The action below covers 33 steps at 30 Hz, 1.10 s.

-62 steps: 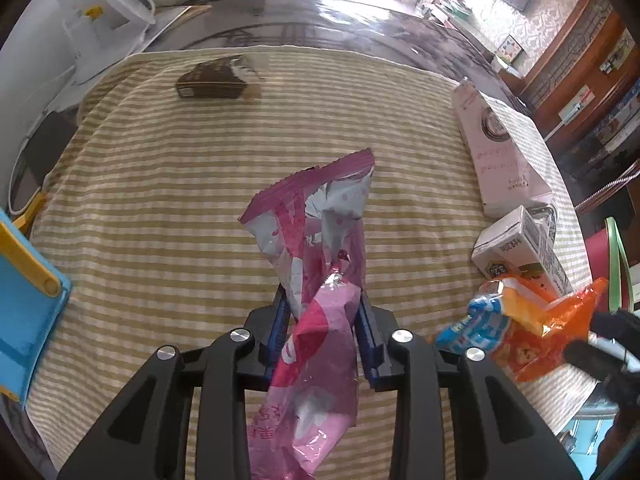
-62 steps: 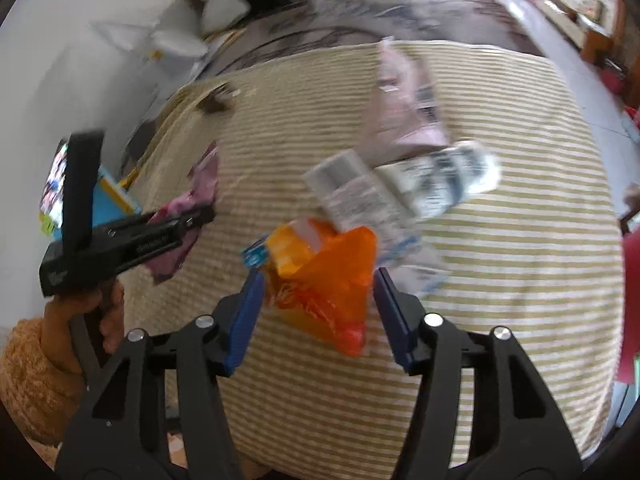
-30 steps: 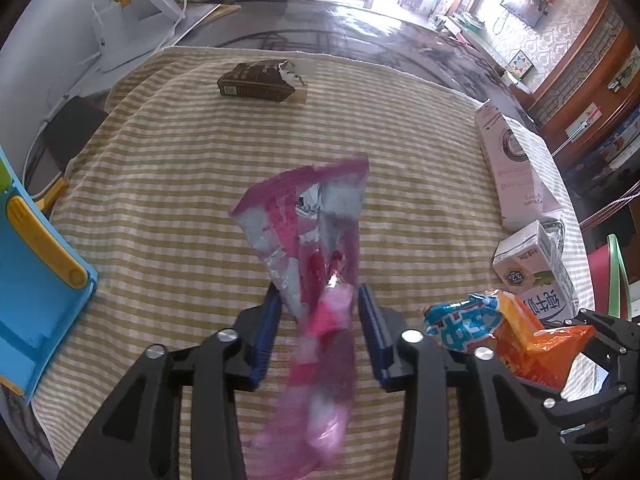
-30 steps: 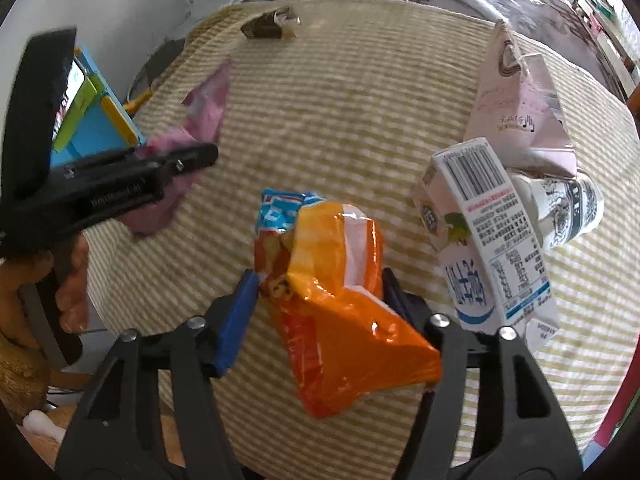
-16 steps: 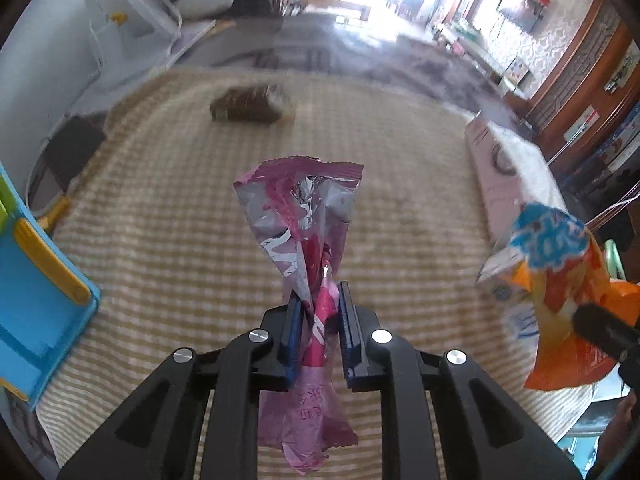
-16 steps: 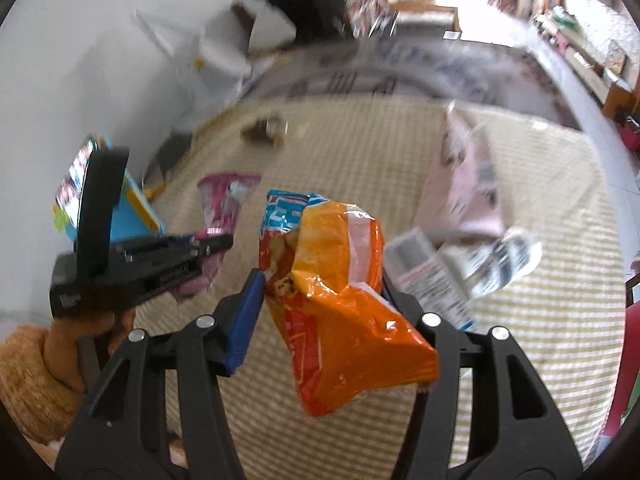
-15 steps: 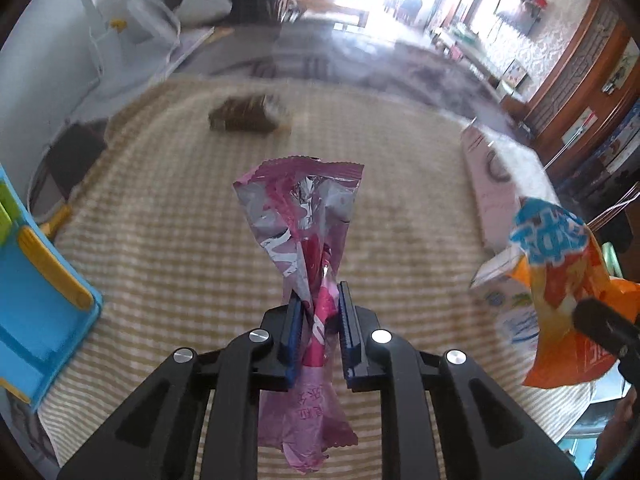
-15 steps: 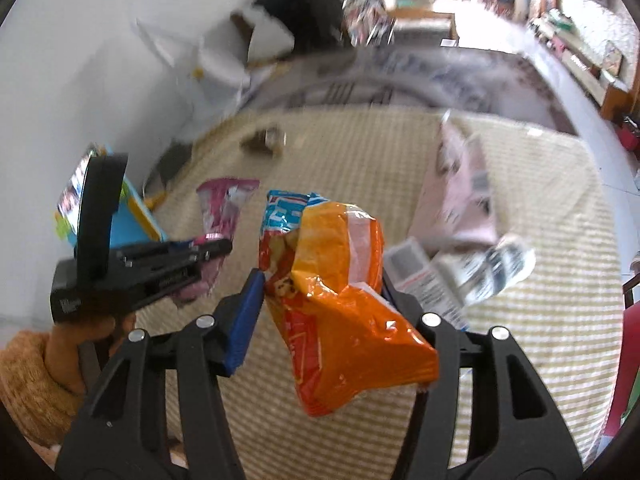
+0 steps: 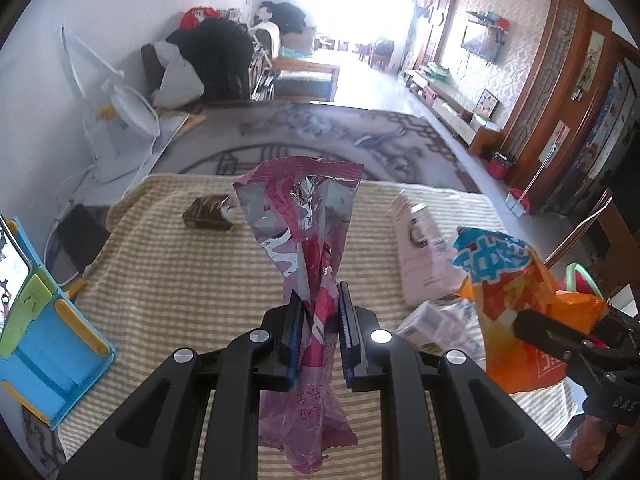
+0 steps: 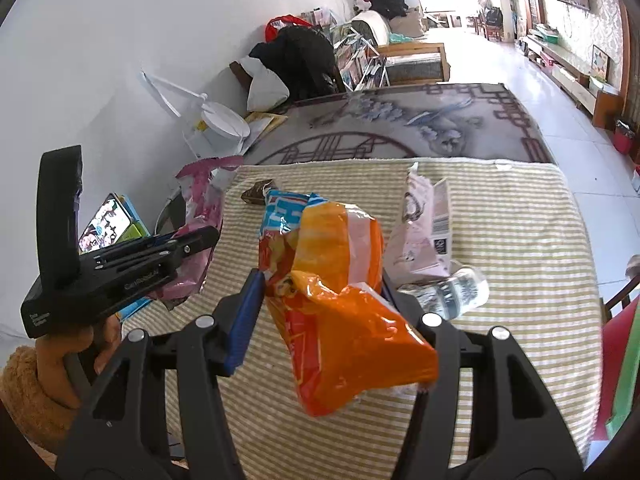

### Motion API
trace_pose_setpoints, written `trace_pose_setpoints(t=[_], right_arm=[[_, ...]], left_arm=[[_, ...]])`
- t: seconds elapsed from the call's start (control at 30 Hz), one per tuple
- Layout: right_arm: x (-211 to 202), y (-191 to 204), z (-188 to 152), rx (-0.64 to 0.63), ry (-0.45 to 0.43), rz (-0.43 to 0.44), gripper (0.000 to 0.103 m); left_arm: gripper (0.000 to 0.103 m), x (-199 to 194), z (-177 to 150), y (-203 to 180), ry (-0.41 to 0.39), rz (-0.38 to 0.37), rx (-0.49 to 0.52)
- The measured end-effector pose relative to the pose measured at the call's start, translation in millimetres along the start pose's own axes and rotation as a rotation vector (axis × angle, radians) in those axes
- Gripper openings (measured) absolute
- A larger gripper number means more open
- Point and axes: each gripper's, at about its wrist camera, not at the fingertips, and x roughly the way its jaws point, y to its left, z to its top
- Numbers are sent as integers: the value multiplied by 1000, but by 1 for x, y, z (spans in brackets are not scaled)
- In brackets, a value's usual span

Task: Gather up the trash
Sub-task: 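Lift the pink wrapper with left tool while right tool grasps the orange chip bag, then carry both items to the red bin and open both tools to drop them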

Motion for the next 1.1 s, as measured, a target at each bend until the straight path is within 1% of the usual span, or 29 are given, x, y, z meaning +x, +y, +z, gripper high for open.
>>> trace_pose_setpoints(t=[0.13,0.23,0.37,0.73,0.93,1.1], right_arm=[[-19,-14,0,-23,-22,7,54],[-34,-30,1,-33,-25,17,54],[-54,-54,1,-41,-36,29,55],[-89,-120,3,-49,-50,54,55],[-100,-144,3,-53,-53,71,55],[-112,-163,2,-43,-63,82,55]], left_arm=[[13,-8,-1,-22,-18,10,-1],[13,-11,-2,-38,-23,18,-23],[14,-14,-3,-67,-33,31,-30],[14,-22,-4,-148,-67,46,-34],[14,-19,-11,-171,-59,58,-56],[14,-19,-11,-192,-62,68,-43]])
